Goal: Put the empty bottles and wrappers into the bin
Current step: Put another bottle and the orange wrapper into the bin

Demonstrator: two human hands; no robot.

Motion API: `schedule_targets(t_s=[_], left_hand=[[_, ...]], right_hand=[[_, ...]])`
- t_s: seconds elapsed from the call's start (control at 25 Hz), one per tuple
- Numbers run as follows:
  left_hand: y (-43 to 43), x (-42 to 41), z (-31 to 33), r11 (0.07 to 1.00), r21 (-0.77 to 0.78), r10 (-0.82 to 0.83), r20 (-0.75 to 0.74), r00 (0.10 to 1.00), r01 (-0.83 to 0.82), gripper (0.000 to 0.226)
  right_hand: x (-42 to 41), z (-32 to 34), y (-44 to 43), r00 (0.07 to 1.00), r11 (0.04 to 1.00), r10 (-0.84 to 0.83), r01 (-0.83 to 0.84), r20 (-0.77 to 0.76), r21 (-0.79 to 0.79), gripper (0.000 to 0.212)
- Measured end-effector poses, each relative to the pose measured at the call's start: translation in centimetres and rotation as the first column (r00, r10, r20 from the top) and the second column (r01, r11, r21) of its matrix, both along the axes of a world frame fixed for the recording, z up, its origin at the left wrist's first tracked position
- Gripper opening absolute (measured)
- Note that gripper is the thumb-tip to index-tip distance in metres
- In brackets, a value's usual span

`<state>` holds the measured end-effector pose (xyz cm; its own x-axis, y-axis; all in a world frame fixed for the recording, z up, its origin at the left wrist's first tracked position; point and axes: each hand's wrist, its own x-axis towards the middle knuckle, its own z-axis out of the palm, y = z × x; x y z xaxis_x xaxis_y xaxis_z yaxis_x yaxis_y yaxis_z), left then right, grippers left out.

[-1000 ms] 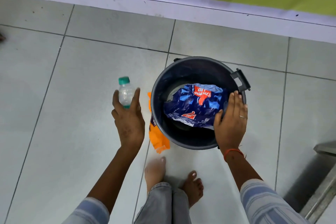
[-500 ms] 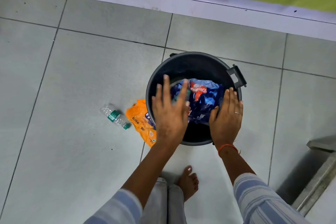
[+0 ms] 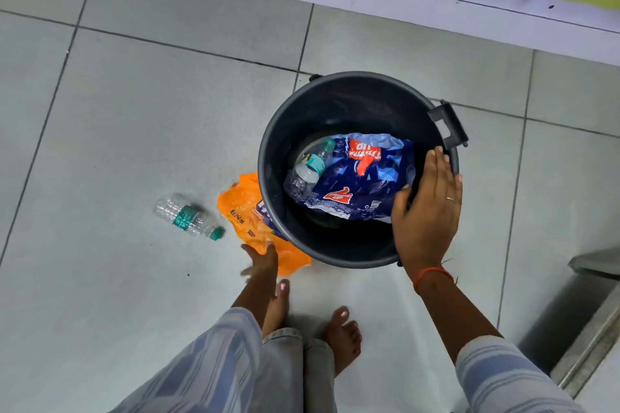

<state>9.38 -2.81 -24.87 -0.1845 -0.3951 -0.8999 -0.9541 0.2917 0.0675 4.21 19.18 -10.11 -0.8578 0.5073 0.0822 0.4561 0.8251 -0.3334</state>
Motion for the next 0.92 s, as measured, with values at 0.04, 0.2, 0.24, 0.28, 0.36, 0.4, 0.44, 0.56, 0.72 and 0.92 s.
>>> schedule_targets(t_s=[0.04, 0.2, 0.24, 0.28, 0.36, 0.4, 0.44, 0.56, 0.72, 0.92], left_hand=[[2.1, 3.3, -1.8, 0.991, 0.123, -0.061, 0.079, 0.995, 0.051, 0.073], [8.6, 17.0, -6.6, 0.838, 0.520, 0.035, 0.253, 0.967, -0.166, 0.077], [8.9, 17.5, -6.4, 0.827, 0.501, 0.098, 0.321, 0.942, -0.257, 0.069], [8.9, 16.7, -5.3, 0.801, 0.517, 0.136, 0.333, 0.933, -0.301, 0.068], [7.7, 16.7, -4.5, 0.819, 0.470, 0.171, 0.346, 0.923, -0.328, 0.066], [7.7, 16.5, -4.4, 0.803, 0.489, 0.208, 0.305, 0.929, -0.341, 0.068], [7.6, 16.3, -4.6, 0.830, 0.442, 0.220, 0.302, 0.928, -0.341, 0.068], [7.8, 16.0, -5.0, 0.816, 0.396, 0.262, 0.397, 0.879, -0.422, 0.057], [7.8, 16.4, -4.7, 0.682, 0.482, 0.320, 0.480, 0.817, -0.550, 0.075], [6.2, 16.6, -8.3, 0.811, 0.369, 0.313, 0.383, 0.869, -0.454, 0.085]], right_hand=[[0.1, 0.0, 0.0, 1.000, 1.000, -0.004, 0.004, -0.016, 0.001, 0.052], [0.2, -0.3, 0.0, 0.999, 1.000, 0.008, -0.008, -0.043, -0.005, 0.052], [0.2, -0.4, 0.1, 0.999, 1.000, 0.006, -0.007, -0.043, -0.008, 0.052], [0.2, -0.4, 0.1, 0.999, 1.000, 0.003, -0.004, -0.041, -0.012, 0.052], [0.3, -0.3, 0.1, 1.000, 1.000, -0.002, 0.001, -0.031, -0.019, 0.053], [0.3, -0.2, 0.1, 1.000, 1.000, -0.003, 0.003, -0.029, -0.020, 0.053], [0.2, -0.1, 0.0, 1.000, 1.000, -0.002, 0.001, -0.030, -0.023, 0.053], [0.1, -0.2, 0.0, 0.999, 0.999, 0.002, -0.003, -0.043, -0.034, 0.053], [0.3, -0.3, 0.2, 0.999, 0.999, -0.003, 0.001, -0.048, -0.040, 0.054], [0.3, -0.3, 0.2, 0.998, 0.999, 0.002, -0.005, -0.066, -0.054, 0.054]])
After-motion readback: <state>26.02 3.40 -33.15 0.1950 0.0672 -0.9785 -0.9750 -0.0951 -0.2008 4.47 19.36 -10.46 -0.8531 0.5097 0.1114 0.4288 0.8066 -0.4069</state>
